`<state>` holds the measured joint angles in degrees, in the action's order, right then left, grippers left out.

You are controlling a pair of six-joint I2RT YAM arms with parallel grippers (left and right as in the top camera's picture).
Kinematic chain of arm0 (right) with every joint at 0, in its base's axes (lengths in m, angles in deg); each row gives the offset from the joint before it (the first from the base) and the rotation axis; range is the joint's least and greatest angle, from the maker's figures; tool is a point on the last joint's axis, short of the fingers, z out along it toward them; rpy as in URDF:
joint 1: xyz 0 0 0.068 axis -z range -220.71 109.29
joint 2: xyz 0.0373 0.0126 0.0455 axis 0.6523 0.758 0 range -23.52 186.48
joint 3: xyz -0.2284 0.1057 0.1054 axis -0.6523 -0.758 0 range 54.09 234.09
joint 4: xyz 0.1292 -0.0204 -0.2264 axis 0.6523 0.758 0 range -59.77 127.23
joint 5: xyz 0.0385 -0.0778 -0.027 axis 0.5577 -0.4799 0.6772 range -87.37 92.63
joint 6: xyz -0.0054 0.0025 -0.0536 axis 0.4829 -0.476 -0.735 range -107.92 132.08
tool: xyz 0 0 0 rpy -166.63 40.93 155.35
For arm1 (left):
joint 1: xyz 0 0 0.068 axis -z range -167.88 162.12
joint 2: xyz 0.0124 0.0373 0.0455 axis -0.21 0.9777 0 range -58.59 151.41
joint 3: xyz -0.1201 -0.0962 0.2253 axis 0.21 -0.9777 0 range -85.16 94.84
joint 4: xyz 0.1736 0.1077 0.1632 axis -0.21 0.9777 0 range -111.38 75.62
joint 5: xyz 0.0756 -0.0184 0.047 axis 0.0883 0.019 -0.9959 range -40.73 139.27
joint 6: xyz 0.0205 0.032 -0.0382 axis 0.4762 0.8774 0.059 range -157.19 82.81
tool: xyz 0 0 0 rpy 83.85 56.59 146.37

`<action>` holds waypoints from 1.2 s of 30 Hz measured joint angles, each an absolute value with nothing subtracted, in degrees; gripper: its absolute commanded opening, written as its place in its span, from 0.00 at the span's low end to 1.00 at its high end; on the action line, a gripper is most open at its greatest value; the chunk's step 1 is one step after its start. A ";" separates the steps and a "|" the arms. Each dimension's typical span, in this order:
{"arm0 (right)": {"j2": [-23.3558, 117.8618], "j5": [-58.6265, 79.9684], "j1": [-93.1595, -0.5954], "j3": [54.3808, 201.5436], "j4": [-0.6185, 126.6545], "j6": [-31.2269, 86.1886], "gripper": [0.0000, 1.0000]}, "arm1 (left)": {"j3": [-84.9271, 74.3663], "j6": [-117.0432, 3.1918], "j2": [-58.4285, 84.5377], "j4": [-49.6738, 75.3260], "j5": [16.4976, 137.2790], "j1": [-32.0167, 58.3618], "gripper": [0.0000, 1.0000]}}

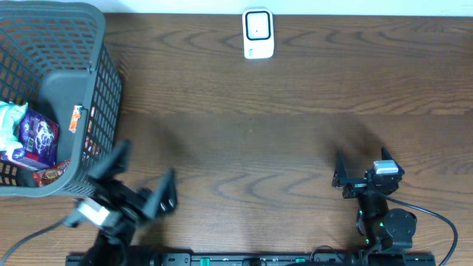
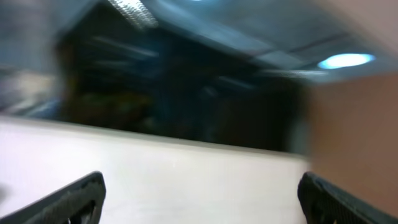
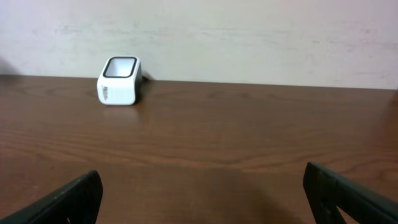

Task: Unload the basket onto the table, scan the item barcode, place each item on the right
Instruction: 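Reach the left gripper into the basket and grasp the purple snack pack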

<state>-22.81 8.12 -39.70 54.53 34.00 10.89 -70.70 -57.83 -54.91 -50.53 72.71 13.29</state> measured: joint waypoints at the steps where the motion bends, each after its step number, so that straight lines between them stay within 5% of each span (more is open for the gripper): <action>1: -22.81 8.12 -39.70 54.53 34.02 10.89 0.99 | -67.14 -55.67 -52.79 -45.54 68.76 13.29 0.98; 10: -22.81 8.15 -39.70 54.51 33.98 10.91 0.99 | -25.65 -36.26 -16.00 -15.49 37.04 13.29 0.98; 18: -22.81 8.12 -39.70 54.49 34.00 10.89 0.99 | 4.62 -30.84 12.54 12.25 17.66 8.00 0.98; 27: -22.79 8.12 -39.70 54.49 33.98 10.89 0.99 | 5.56 -34.47 23.51 21.36 14.81 -8.17 0.98; 36: -22.79 8.12 -39.70 54.49 34.00 10.91 0.99 | 5.56 -37.13 24.67 24.97 22.20 -14.12 0.98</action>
<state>-22.79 8.12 -39.70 54.49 34.00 10.91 5.56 -37.13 24.67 24.97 22.20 -14.12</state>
